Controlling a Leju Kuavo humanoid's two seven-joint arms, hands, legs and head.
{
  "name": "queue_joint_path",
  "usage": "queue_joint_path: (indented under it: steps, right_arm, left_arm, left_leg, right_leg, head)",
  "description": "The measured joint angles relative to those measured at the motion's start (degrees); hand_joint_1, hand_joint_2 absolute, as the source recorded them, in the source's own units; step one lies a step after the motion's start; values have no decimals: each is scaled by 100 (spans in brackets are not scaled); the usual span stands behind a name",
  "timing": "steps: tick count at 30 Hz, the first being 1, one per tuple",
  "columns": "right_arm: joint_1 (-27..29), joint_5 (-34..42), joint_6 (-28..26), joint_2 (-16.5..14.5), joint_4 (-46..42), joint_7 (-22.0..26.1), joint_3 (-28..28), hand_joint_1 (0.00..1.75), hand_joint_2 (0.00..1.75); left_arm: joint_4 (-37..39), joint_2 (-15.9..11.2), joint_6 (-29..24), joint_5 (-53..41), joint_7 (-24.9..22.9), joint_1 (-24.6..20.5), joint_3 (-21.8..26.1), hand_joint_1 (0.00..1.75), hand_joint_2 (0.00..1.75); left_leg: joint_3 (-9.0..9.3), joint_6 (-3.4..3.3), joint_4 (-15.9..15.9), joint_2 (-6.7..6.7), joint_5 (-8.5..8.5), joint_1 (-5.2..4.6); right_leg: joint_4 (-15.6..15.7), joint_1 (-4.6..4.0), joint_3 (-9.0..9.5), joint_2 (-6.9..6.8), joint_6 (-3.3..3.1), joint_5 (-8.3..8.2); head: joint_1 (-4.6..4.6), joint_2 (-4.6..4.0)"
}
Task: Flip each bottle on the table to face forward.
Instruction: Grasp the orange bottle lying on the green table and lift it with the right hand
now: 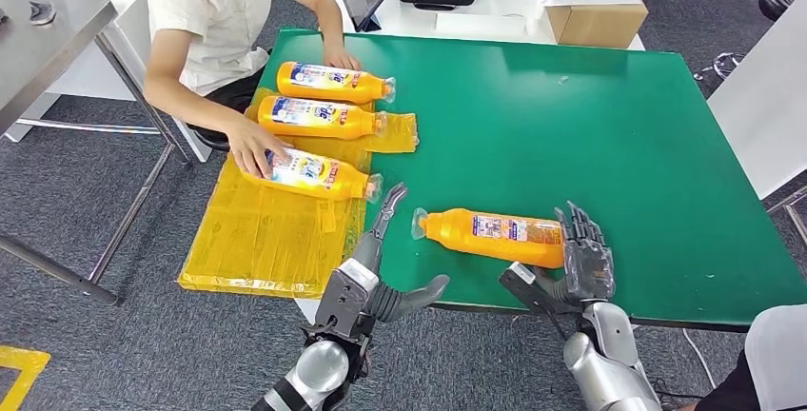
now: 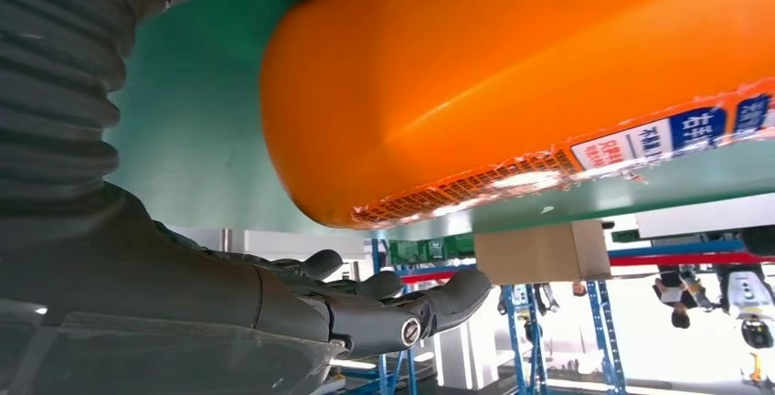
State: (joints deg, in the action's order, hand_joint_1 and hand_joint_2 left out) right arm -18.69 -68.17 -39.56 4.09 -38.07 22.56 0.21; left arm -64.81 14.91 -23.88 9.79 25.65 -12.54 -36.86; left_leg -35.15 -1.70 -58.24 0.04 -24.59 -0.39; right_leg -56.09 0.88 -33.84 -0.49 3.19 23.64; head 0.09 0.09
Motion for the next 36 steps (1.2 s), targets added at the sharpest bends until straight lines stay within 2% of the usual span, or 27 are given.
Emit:
queue_joint_path:
  steps: [8,14,19,20,23,24,28,36]
  right_arm:
    - [17,288,50,178,-97,-413,603,0,175]
    - [-130,388,374,250,-4,-838,790,0,175]
    - [-401,449,584,271,354,-992,860,0,175]
    - [-440,445,605,271,418,-1013,873,31,175]
    - [-554,440,717,268,606,-1051,916,161,175]
    - [-589,438,772,263,666,-1056,930,173,175]
    - [-698,423,968,244,855,-1056,984,175,175]
    - [-803,408,1002,241,1056,-902,1046,175,175]
  left_arm:
    - [0,0,63,-122,-50,-3,0,0,175]
    - [0,1,99,-167,-87,-10,-2,0,175]
    - [0,12,129,-182,-108,-40,-27,0,175]
    - [0,15,133,-184,-115,-46,-34,0,175]
    - [0,20,155,-184,-133,-70,-52,0,175]
    - [0,25,165,-184,-136,-79,-55,0,175]
    - [0,52,205,-184,-139,-105,-60,0,175]
    - [4,84,228,-181,-150,-162,-65,0,175]
  left_leg:
    - [4,0,0,3,0,0]
    - [22,0,0,17,-3,0]
    - [54,0,1,39,-6,0]
    - [59,0,1,39,-6,-1]
    - [72,-1,1,39,-5,-1]
    - [77,-2,1,39,-4,-1]
    - [87,-5,1,39,0,-1]
    - [91,-5,1,39,2,-1]
  right_leg:
    - [0,0,5,1,-1,-1]
    - [2,0,13,13,-2,-3]
    - [5,1,35,27,-6,-6]
    - [6,1,40,27,-9,-8]
    - [7,0,52,29,-16,-15]
    - [7,0,55,30,-16,-16]
    - [8,1,65,30,-14,-20]
    - [7,0,69,30,-12,-22]
  head:
    - [0,0]
    - [0,0]
    - [0,0]
    - [0,0]
    - [0,0]
    - [1,0]
    - [1,0]
    - [1,0]
